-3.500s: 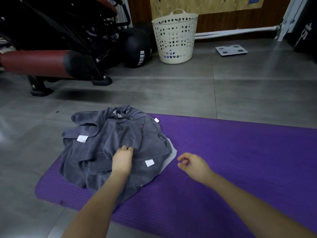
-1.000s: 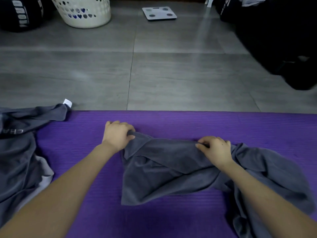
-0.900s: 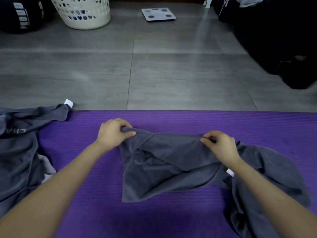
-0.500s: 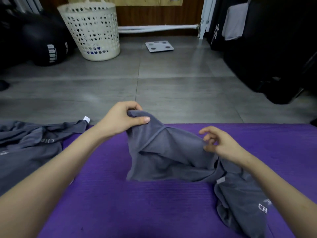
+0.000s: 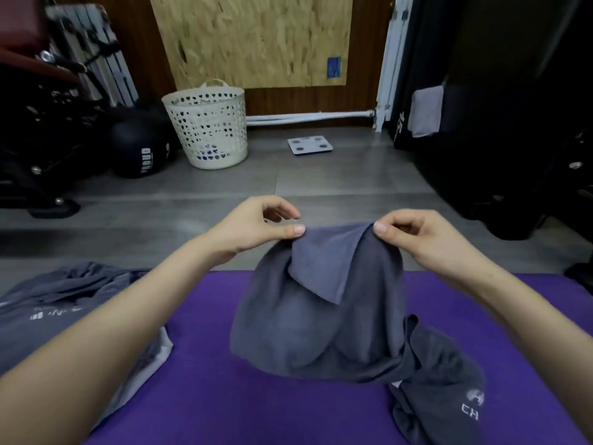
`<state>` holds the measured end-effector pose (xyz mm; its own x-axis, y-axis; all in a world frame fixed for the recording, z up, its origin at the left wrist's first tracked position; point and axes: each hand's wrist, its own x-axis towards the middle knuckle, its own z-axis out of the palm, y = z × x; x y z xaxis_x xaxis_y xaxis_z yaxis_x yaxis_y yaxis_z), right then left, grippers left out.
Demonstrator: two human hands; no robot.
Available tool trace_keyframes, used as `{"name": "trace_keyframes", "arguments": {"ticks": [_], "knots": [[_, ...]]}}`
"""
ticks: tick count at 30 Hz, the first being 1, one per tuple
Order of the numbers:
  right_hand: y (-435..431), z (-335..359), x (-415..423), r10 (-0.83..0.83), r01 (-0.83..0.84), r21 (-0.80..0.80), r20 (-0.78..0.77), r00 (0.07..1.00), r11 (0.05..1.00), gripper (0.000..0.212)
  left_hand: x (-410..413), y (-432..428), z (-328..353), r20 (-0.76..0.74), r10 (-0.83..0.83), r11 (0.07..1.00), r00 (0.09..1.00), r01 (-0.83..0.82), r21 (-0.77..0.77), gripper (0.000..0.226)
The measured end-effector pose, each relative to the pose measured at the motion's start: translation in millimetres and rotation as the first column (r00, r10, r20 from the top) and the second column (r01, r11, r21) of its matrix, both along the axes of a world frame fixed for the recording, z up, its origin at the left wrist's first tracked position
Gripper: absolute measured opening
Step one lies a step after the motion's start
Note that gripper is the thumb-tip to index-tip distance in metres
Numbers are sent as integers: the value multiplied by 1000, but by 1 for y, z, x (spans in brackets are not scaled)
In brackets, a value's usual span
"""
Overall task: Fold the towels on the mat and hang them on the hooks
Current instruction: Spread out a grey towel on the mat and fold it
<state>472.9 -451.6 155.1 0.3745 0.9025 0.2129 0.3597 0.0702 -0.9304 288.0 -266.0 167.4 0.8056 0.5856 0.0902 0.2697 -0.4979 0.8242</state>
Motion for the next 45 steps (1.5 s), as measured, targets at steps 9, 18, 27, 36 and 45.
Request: {"name": "trace_keyframes", "arguments": {"ticks": [9, 18, 27, 36, 45], "knots": [[16, 49, -14, -239, 260, -1, 389, 890, 966, 17, 21, -84, 3, 197, 57, 988, 979, -84, 130, 19], [1, 53, 0, -154, 166, -50, 194, 969, 985, 15, 33, -53, 14, 104, -16, 970, 994, -10, 242, 11], [-4, -46, 22, -50, 159, -330, 317, 947, 930, 48, 33, -33, 37, -206, -57, 800, 977, 168, 576, 11], [-20, -91, 56, -98, 127, -370, 96, 990, 920, 31, -18, 51, 32, -317, 184, 772, 930, 63, 633, 7], [72, 53, 95, -542, 496, 225, 436, 719, 839, 17, -23, 127, 69, 50, 381, 687, 923, -319, 653, 12]]}}
